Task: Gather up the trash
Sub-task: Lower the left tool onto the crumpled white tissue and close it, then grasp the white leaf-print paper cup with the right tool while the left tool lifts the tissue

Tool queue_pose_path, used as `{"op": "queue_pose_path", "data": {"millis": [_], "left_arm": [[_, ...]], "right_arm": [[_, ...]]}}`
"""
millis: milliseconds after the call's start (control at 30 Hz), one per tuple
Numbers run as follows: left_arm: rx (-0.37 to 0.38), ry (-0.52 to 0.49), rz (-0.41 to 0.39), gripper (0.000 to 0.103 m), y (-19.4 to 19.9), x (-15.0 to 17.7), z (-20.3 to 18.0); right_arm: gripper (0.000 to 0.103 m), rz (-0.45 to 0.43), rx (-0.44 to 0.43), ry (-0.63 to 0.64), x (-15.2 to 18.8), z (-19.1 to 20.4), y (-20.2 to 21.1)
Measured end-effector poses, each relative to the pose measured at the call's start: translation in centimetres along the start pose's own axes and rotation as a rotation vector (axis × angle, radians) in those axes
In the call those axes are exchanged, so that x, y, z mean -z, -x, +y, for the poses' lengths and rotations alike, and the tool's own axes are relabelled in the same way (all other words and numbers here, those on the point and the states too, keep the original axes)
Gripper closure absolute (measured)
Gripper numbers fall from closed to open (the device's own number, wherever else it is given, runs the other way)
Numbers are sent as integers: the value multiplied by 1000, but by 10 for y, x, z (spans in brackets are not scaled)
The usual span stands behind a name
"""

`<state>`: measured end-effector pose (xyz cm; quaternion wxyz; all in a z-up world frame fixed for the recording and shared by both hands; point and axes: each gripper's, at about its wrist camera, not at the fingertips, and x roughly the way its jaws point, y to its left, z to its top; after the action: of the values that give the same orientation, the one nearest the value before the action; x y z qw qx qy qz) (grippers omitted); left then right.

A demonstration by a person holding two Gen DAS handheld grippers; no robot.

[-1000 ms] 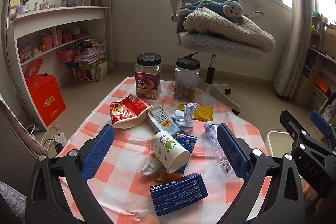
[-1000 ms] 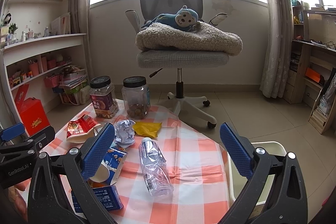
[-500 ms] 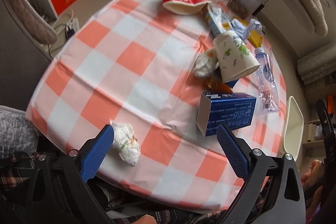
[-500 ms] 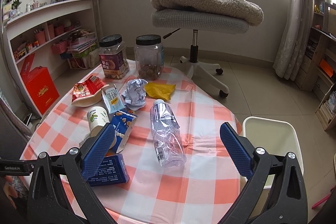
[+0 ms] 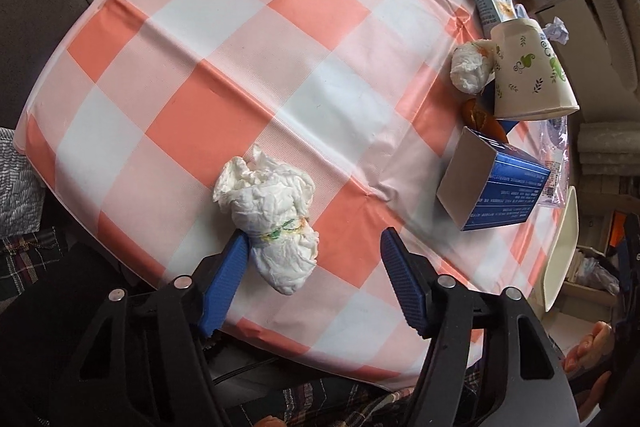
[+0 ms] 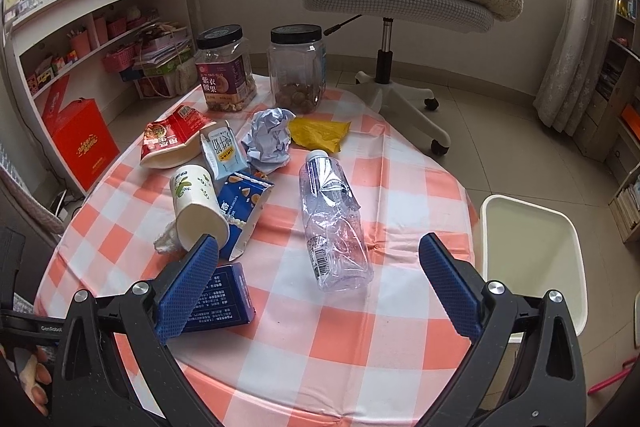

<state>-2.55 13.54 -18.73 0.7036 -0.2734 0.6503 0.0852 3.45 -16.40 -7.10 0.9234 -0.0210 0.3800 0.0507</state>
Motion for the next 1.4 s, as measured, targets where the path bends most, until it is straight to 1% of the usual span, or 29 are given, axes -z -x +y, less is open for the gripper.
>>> {"op": "queue_pose_path", "data": {"millis": [67, 100, 133, 200, 300, 333, 400, 467, 567, 633, 700, 800, 900, 933, 967, 1000, 1033, 1067, 1100, 1200, 1400], "left_arm": [[-10, 0, 6, 53, -5, -3, 0], [-9, -3, 13, 64, -8, -3, 1], [-3, -5, 18, 69, -10, -4, 1], [3, -23, -3, 70, -8, -5, -1], [-13, -52, -60, 71, -1, -9, -3], [-5, -50, -70, 71, 0, -11, -4], [34, -51, -94, 71, 5, -17, -7], [34, -91, -161, 71, 18, -20, -16], [2, -153, -300, 71, 46, -27, -26], [4, -175, -380, 71, 63, -32, -31], [-8, -182, -438, 71, 75, -36, -35], [9, -171, -476, 71, 83, -42, -37], [12, -170, -493, 71, 84, -45, -36], [12, -171, -499, 71, 85, -45, -35], [13, -172, -505, 71, 86, -45, -35], [13, -174, -511, 71, 85, -45, -35], [16, -173, -518, 71, 86, -45, -35], [18, -173, -526, 71, 87, -45, -35], [18, -174, -534, 71, 88, -46, -36], [16, -184, -567, 71, 93, -47, -41], [2, -232, -638, 71, 100, -42, -60]], "right_arm": [[7, 7, -6, -11, 0, -1, -2], [7, 8, -7, -12, 0, -1, -3], [7, 10, -5, -10, 0, 0, -4], [7, 17, -5, -7, 0, 1, -7], [7, 45, -32, -11, -3, 5, -15], [7, 56, -36, -6, -5, 7, -19], [7, 70, -42, 4, -10, 13, -25], [7, 81, -67, 23, -17, 23, -32], [7, 81, -91, 79, -30, 45, -44], [7, 78, -106, 136, -38, 65, -54], [7, 92, -120, 182, -44, 84, -67], [7, 149, -156, 237, -48, 109, -89], [7, 200, -158, 272, -47, 126, -113], [12, 209, -155, 277, -46, 128, -120], [25, 212, -151, 278, -45, 130, -126], [33, 221, -151, 275, -44, 131, -131], [47, 244, -161, 267, -43, 130, -138], [55, 268, -183, 246, -43, 128, -142], [56, 283, -202, 223, -42, 125, -145], [57, 262, -220, 196, -43, 117, -140], [58, 164, -229, 160, -59, 98, -110]]}}
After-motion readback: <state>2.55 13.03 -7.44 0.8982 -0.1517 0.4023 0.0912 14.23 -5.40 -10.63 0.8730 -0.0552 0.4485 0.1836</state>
